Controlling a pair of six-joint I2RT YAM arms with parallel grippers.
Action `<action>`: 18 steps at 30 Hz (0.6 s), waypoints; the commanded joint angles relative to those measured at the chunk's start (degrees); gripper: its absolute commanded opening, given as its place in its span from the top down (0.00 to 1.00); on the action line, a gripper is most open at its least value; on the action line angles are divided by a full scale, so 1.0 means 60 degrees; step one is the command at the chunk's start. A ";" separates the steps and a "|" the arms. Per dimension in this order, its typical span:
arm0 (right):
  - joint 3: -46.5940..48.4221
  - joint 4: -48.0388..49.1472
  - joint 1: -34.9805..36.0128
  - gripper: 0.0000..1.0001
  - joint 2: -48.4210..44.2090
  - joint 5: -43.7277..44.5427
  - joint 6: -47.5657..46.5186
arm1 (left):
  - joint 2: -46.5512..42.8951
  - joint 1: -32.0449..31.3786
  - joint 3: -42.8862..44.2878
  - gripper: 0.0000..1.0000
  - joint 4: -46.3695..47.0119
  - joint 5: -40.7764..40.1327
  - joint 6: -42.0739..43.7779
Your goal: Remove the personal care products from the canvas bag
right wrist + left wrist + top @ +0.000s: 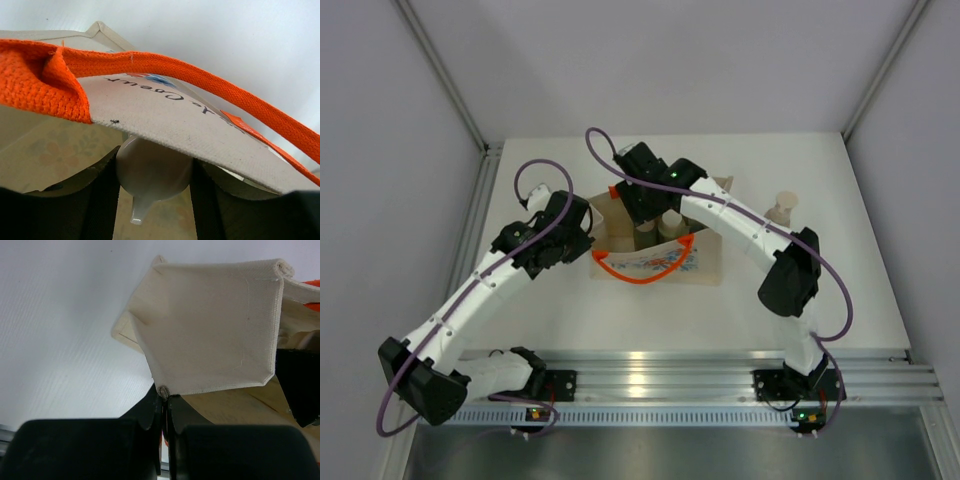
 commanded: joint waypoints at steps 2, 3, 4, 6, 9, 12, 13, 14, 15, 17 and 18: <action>0.0728 -0.0008 0.0045 0.92 -0.0445 0.0387 -0.0186 | 0.0104 0.0017 0.0354 1.00 0.0090 -0.0098 0.0093; 0.0729 -0.0008 0.0045 0.93 -0.0532 0.0387 -0.0200 | 0.0119 0.0031 0.0355 1.00 0.0076 -0.0098 0.0107; 0.0743 -0.0008 0.0045 0.94 -0.0562 0.0387 -0.0200 | 0.0119 0.0031 0.0355 1.00 0.0076 -0.0098 0.0107; 0.0758 -0.0008 0.0059 0.94 -0.0650 0.0372 -0.0215 | 0.0134 0.0031 0.0369 1.00 0.0076 -0.0084 0.0107; 0.0787 0.0007 0.0059 0.97 -0.0797 0.0372 -0.0259 | 0.0148 0.0017 0.0384 1.00 0.0076 -0.0098 0.0107; 0.0831 0.0007 0.0059 1.00 -0.0958 0.0430 -0.0288 | 0.0148 0.0017 0.0369 1.00 0.0076 -0.0098 0.0078; 0.0831 -0.0007 0.0059 1.00 -0.0987 0.0431 -0.0288 | 0.0148 0.0017 0.0369 1.00 0.0076 -0.0113 0.0064; 0.0846 -0.0008 0.0059 1.00 -0.1016 0.0460 -0.0303 | 0.0148 0.0031 0.0369 1.00 0.0090 -0.0113 0.0049; 0.0860 -0.0022 0.0059 1.00 -0.1089 0.0489 -0.0288 | 0.0163 0.0017 0.0369 1.00 0.0090 -0.0113 0.0049; 0.0933 -0.0022 0.0074 1.00 -0.1192 0.0518 -0.0274 | 0.0163 0.0017 0.0355 1.00 0.0076 -0.0113 0.0034; 0.0977 -0.0022 0.0074 1.00 -0.1236 0.0533 -0.0288 | 0.0178 0.0031 0.0355 1.00 0.0076 -0.0113 0.0034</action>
